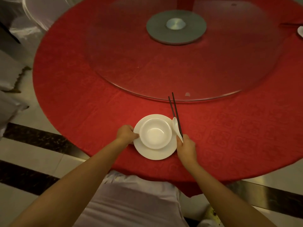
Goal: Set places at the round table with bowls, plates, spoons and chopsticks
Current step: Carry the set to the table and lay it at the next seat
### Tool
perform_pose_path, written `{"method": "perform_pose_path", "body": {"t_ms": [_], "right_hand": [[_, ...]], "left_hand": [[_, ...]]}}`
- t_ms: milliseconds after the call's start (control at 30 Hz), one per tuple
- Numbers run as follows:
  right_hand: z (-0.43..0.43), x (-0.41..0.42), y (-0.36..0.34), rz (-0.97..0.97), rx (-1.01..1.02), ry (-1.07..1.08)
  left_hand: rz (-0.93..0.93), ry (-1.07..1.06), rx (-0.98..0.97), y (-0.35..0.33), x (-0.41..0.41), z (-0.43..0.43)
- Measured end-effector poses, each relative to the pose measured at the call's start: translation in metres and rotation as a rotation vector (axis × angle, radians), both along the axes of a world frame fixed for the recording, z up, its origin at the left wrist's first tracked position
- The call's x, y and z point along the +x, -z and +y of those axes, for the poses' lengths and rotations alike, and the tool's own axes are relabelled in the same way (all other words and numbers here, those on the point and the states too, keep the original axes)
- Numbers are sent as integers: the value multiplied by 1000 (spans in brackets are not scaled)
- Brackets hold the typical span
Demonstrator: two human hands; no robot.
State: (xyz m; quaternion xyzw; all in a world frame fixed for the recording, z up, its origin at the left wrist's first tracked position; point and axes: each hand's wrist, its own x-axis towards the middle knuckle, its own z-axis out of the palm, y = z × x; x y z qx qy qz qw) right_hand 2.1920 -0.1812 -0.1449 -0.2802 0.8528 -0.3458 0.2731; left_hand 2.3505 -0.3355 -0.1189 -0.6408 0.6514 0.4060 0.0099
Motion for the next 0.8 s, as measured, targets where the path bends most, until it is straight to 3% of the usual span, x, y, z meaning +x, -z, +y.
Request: {"method": "perform_pose_path", "body": {"t_ms": [167,267,400,467,567,633,800], "right_hand": [[9,-2,-5,0,-66,32],[17,-14,-15,8,-141,83],[13,-39,-53,-439,-387,190],[6,-50,-76,-697,-554,192],[-2,-57,-100,-903,-689,122],[-6,-53,-108,-898,-686,76],[-6,-44,-105,-805,-663,-1]], "left_hand": [[60,-98,103,-3,3,-4],[56,-158,-51,-17,7,-11],[155,-83,-281,-54,-2,6],[264,11,-175,-76,-18,32],[450,125,264,-103,-45,78],[566,110,473,-113,-57,101],[730,-17,619,-116,-68,119]]}}
